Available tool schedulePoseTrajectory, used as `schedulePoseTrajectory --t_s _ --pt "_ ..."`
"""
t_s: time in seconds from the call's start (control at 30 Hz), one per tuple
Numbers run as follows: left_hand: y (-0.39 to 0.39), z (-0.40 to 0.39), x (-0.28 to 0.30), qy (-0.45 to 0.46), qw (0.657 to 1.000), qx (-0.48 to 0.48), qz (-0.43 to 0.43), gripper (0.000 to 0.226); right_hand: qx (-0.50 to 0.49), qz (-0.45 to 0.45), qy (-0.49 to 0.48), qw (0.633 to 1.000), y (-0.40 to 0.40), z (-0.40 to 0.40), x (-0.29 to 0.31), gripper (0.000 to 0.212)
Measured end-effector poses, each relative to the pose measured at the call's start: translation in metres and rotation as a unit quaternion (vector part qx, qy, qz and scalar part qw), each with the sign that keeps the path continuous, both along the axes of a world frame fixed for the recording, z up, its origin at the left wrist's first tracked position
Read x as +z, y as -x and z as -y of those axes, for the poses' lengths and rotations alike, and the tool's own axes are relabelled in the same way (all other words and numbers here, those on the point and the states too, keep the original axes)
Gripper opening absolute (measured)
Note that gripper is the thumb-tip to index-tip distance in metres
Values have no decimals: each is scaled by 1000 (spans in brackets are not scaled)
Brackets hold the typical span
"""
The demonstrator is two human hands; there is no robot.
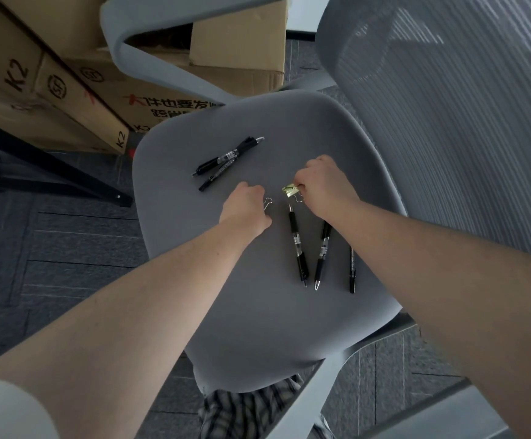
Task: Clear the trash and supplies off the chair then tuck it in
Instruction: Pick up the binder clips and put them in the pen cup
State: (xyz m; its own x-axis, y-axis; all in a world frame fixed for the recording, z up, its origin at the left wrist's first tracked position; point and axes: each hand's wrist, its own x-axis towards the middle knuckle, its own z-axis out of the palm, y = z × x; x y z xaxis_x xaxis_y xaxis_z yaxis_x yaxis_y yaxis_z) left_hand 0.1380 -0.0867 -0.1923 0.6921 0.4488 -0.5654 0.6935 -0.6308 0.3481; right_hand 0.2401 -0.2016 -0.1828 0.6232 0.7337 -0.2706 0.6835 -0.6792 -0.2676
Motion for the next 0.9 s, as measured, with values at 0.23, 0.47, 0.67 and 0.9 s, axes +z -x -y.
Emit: schedulePoseTrajectory --t_s 0.23,0.47,0.67,0.9 --pt "35 -54 65 -39 999 -16 -4 12 51 5 -14 999 11 -43 62 19" --pt "103 -124 141 -75 996 39 41 19 150 26 -34 988 65 -127 131 24" --pt "208 -184 193 -116 985 116 55 21 279 91 -65 954 156 -213 188 12" --pt "385 -267 269 -156 962 216 68 16 289 28 -128 948 302 -325 260 24"
